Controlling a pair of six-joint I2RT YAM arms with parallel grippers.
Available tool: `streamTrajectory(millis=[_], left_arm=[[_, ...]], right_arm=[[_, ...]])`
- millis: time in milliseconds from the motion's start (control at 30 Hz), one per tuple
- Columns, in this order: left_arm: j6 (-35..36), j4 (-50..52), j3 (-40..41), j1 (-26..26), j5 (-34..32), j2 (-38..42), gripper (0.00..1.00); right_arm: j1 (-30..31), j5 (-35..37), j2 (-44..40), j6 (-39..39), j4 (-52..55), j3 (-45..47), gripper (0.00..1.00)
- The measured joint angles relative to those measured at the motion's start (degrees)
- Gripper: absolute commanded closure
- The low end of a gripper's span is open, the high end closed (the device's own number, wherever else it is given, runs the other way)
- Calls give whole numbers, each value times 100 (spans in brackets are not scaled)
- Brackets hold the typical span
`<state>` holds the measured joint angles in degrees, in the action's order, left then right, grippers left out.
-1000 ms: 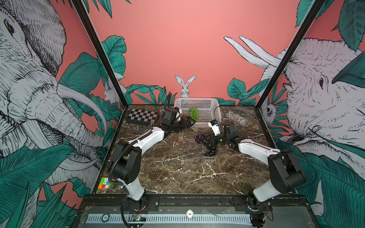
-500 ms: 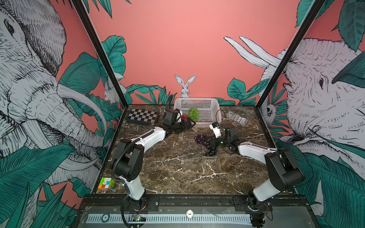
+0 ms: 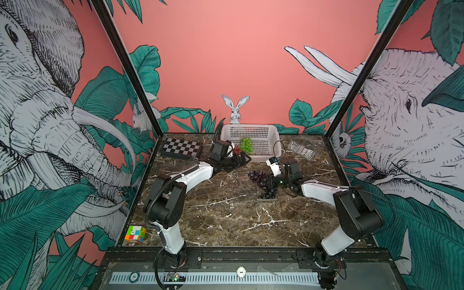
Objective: Pack grapes into containers
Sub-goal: Place the grape into the packing box.
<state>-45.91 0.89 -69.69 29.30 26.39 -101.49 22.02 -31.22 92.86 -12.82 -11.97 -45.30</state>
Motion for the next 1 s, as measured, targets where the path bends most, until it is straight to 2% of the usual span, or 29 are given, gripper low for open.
streamTrajectory(millis=[100, 700, 1000], left_arm=[[-2, 0, 0, 26, 4, -33, 0], [-74, -42, 0, 105, 39, -181, 1], [-81, -46, 0, 151, 66, -190, 0]], right_arm=[[-2, 70, 0, 2, 48, -39, 70], [-7, 387, -350, 125, 592, -50, 36], [-46, 494, -511, 105, 732, -50, 28]])
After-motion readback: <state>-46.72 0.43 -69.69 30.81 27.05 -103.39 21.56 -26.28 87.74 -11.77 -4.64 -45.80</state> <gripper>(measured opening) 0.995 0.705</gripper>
